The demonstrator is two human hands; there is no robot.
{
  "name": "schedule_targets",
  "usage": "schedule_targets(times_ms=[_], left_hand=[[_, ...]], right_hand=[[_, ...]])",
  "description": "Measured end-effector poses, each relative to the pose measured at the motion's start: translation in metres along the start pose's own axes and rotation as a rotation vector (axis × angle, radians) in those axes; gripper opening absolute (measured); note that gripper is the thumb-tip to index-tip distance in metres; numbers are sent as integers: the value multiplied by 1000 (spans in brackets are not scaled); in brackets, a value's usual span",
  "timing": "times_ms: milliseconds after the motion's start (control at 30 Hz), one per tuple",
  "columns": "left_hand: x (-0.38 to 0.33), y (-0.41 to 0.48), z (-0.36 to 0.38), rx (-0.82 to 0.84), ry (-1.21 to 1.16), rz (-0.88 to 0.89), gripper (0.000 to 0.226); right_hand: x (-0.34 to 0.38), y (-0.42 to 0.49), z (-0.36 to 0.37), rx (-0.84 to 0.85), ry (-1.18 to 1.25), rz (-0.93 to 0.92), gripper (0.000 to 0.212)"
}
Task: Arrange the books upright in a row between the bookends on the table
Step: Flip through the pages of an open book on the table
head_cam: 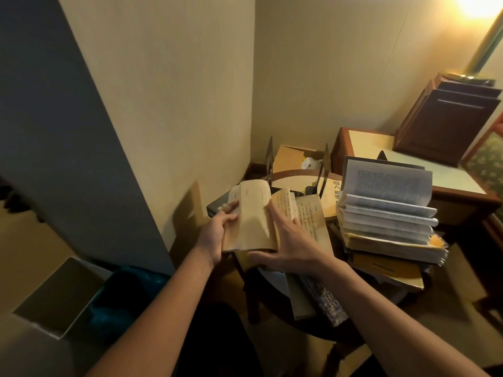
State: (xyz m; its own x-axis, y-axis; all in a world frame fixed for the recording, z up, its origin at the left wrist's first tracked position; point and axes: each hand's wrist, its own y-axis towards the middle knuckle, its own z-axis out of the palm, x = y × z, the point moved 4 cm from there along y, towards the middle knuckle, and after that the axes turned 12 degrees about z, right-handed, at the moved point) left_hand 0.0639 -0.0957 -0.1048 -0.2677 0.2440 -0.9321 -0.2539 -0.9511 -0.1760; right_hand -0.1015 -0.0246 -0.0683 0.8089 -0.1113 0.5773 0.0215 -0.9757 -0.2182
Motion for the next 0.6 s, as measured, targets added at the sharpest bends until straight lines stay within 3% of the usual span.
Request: schedule_targets(times_ms=[67,233,367,467,600], left_hand=[[-4,1,-1,52,57,13,40],[3,6,-11,40,363,110,97],[24,8,-17,63,342,59,111],[34,11,-19,39,328,58,103],[33,15,-19,5,662,154,105]], right_hand=[[4,4,5,22,-58,-23,115],[6,25,7,-14,-84,-1,63],[-4,44,6,-8,-206,71,62],[-21,54,9,-12,-264,119,63],[-42,62,11,-22,-309,163,66]])
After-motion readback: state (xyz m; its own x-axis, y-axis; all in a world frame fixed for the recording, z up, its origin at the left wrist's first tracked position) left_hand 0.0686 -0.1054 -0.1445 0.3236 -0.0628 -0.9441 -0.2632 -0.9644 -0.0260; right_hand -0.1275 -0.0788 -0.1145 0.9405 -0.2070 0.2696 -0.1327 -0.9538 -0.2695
